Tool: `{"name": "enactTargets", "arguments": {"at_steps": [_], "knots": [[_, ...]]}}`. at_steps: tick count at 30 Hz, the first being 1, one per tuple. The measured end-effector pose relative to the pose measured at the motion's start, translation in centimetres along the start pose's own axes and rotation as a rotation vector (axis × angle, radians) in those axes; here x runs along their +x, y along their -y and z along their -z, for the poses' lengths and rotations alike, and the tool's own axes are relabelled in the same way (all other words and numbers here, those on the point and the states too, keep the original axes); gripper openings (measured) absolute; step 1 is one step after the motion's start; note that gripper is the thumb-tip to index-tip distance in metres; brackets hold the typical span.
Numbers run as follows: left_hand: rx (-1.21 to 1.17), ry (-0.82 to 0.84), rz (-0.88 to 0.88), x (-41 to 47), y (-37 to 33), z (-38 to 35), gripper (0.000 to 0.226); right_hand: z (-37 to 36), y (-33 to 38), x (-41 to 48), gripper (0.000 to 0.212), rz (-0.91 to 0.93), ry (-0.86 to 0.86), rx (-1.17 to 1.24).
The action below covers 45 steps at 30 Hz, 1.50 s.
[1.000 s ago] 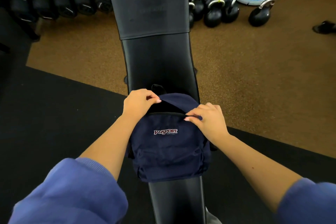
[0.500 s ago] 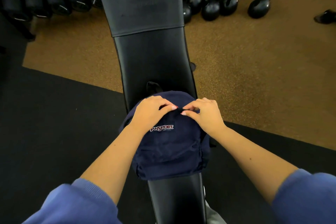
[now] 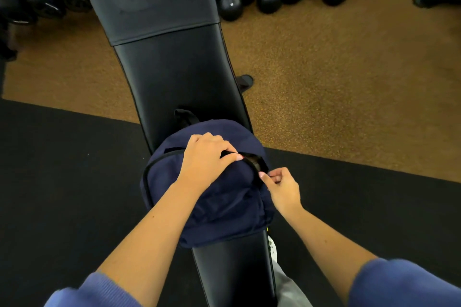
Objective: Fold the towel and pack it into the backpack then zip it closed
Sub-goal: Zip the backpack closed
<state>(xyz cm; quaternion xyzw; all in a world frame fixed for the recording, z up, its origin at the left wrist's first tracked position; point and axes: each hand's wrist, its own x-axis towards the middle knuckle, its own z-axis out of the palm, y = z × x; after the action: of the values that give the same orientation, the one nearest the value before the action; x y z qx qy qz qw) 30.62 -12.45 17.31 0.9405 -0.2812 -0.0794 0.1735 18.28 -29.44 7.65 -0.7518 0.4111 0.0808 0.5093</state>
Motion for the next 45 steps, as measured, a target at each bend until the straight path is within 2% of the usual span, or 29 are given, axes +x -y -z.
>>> {"name": "enactTargets", "arguments": {"at_steps": [5,11,15,17,23,32,35,40,45], "knots": [[-0.162,-0.036,0.036,-1.0,0.8,0.6,0.014,0.0,-0.5,2.0,0.025,0.027,-0.006,-0.134],[-0.194,-0.031,0.019,-0.9,0.8,0.8,0.014,0.0,-0.5,0.5,0.023,0.043,-0.13,-0.048],[-0.223,-0.019,0.011,-0.7,0.9,0.7,0.023,-0.8,-1.2,-0.3,0.013,0.108,-0.063,-0.043],[-0.248,-0.021,-0.001,-0.7,1.0,0.6,0.028,-0.9,-1.3,-0.3,0.011,0.147,-0.04,-0.164],[-0.28,-0.017,-0.017,-0.6,1.2,0.4,0.023,-1.1,-1.2,0.4,0.018,0.213,-0.027,-0.508],[-0.304,0.0,-0.015,-0.5,1.2,0.7,0.014,0.1,-1.8,2.7,0.018,0.502,0.189,-0.822],[-0.308,0.003,-0.012,-0.6,1.2,0.8,0.016,0.6,-1.5,3.5,0.019,0.563,0.291,-0.866],[-0.305,0.006,-0.006,-0.4,1.6,0.9,0.02,1.0,-1.2,4.3,0.026,0.542,0.385,-0.918],[-0.296,-0.027,0.015,-0.1,2.0,0.8,0.026,1.0,-1.4,4.2,0.024,0.618,0.312,-0.882]]}}
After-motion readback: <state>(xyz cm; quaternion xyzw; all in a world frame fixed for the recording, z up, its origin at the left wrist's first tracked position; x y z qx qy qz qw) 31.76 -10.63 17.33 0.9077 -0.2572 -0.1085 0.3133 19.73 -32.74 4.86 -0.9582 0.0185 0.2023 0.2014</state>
